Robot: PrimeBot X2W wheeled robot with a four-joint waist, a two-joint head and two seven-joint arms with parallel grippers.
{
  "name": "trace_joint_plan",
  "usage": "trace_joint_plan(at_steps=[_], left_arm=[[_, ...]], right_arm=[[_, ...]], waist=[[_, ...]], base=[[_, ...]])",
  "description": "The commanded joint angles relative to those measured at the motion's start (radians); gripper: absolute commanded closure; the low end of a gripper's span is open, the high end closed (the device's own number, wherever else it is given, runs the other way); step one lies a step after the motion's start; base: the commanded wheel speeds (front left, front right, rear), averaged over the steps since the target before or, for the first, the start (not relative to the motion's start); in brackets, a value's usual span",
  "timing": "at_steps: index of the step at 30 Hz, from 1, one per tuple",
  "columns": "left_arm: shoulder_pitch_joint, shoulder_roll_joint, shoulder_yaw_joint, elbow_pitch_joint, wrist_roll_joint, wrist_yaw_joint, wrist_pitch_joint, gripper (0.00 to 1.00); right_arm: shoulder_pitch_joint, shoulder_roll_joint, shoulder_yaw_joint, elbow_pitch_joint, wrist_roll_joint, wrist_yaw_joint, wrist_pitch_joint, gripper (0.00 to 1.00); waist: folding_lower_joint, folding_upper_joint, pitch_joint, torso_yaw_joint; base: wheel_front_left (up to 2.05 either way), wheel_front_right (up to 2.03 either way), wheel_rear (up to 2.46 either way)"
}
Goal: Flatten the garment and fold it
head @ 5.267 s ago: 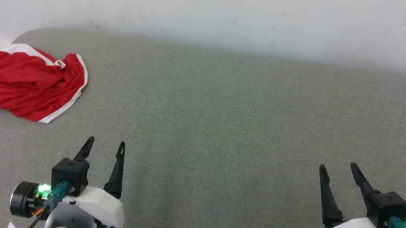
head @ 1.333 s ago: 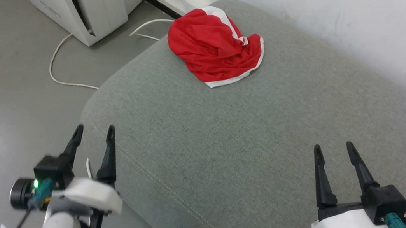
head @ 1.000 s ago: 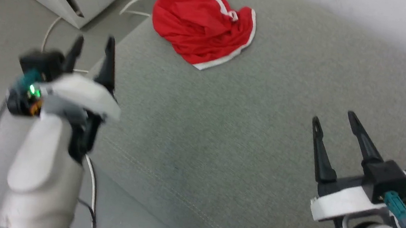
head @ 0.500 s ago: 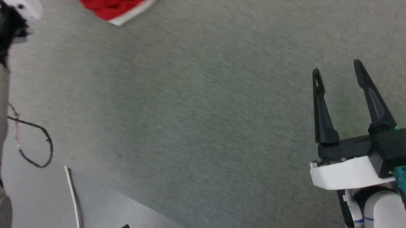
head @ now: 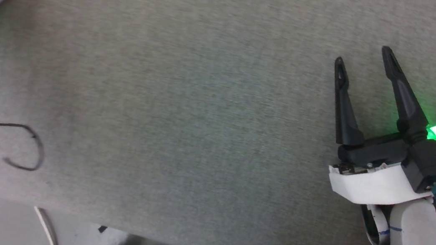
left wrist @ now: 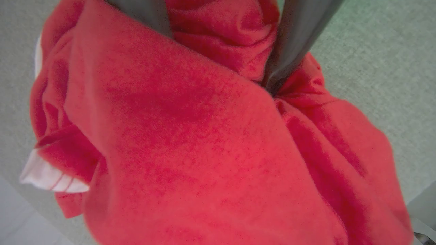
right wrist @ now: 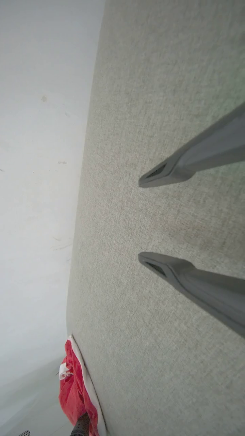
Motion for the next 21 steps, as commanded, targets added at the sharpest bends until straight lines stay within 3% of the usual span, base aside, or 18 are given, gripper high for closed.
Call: trace_joint_plan(at_steps=[1,2,4,12,17,21], left_arm=[[0.049,-0.045,-0.017,0.04,-0.006,0.012,0.056,0.0],[0.06,-0.04,-0.02,0.036,-0.006,0.017,0.077,0.18],[0.078,-0.019,-0.025,0.011,0.009,0.024,0.074,1.0],[0.106,0.089,-0.045,-0.13,0.166,0.076,-0.305,1.0],[0.087,0.102,-0.093,-0.188,0.233,0.061,-0.479,1.0],[0.057,0.086,-0.156,-0.214,0.269,0.025,-0.545,1.0]], right_arm=[[-0.001,-0.005,-0.005,0.023,0.01,-0.002,-0.003,0.0],[-0.002,-0.005,-0.005,0.029,0.015,-0.002,-0.007,0.0],[-0.003,-0.005,-0.006,0.041,0.025,-0.002,-0.015,0.0],[0.025,-0.005,-0.026,0.113,0.065,-0.002,-0.044,0.0],[0.079,-0.005,-0.051,0.156,0.092,-0.002,-0.054,0.0],[0.129,-0.005,-0.071,0.179,0.112,-0.002,-0.058,0.0]], waist=[[0.0005,0.0,0.033,-0.058],[0.0005,0.0,0.023,-0.059],[0.0005,0.0,-0.003,-0.062],[0.0005,0.0,-0.187,-0.065],[0.0005,0.0,-0.332,-0.067],[0.0005,0.0,-0.445,-0.079]], base=[[0.0,0.0,0.0],[0.0,0.0,0.0],[0.0,0.0,0.0],[0.0,0.0,0.0],[0.0,0.0,0.0],[0.0,0.0,0.0]])
